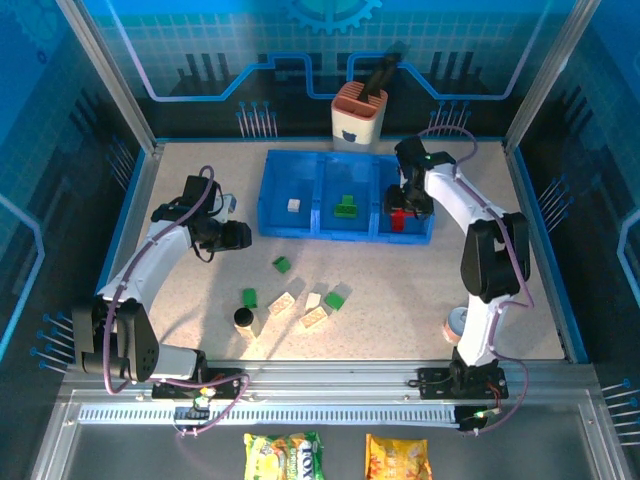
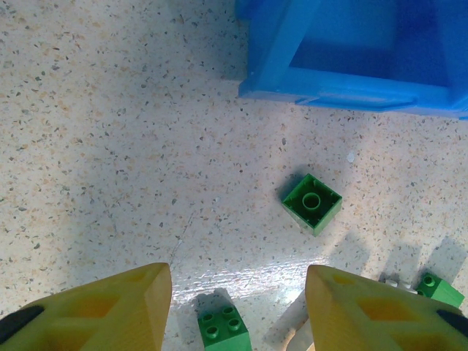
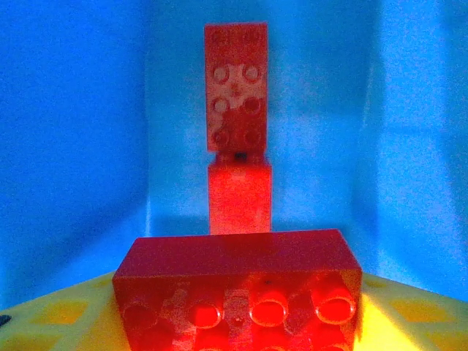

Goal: Sort the legos into containers by color
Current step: Place the lego in the container.

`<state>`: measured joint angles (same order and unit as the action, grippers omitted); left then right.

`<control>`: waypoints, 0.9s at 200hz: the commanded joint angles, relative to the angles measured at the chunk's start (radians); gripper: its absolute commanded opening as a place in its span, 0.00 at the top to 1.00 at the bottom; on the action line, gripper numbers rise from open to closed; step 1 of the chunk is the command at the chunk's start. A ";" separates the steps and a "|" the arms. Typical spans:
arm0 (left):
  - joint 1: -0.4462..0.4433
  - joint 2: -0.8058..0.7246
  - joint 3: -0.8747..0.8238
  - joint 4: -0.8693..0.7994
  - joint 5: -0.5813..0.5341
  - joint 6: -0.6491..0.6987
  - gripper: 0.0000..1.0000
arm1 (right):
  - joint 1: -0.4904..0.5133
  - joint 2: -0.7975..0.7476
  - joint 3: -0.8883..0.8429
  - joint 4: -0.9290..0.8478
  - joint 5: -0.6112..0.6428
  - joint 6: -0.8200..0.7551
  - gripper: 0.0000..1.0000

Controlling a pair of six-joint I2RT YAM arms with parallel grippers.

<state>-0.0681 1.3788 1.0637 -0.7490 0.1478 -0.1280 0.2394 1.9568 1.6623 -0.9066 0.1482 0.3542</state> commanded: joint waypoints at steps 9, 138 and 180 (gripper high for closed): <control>0.007 -0.021 -0.012 0.011 0.017 0.005 0.48 | -0.030 0.079 0.111 -0.040 -0.020 -0.028 0.34; 0.007 -0.006 -0.016 0.013 0.004 0.006 0.48 | -0.058 0.377 0.502 -0.056 -0.042 -0.046 0.34; 0.007 -0.003 -0.018 0.012 0.001 0.005 0.48 | -0.064 0.442 0.543 -0.042 -0.055 -0.047 0.34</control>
<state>-0.0681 1.3788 1.0630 -0.7490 0.1471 -0.1280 0.1883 2.3558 2.1624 -0.9337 0.1181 0.3199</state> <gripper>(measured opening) 0.521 0.664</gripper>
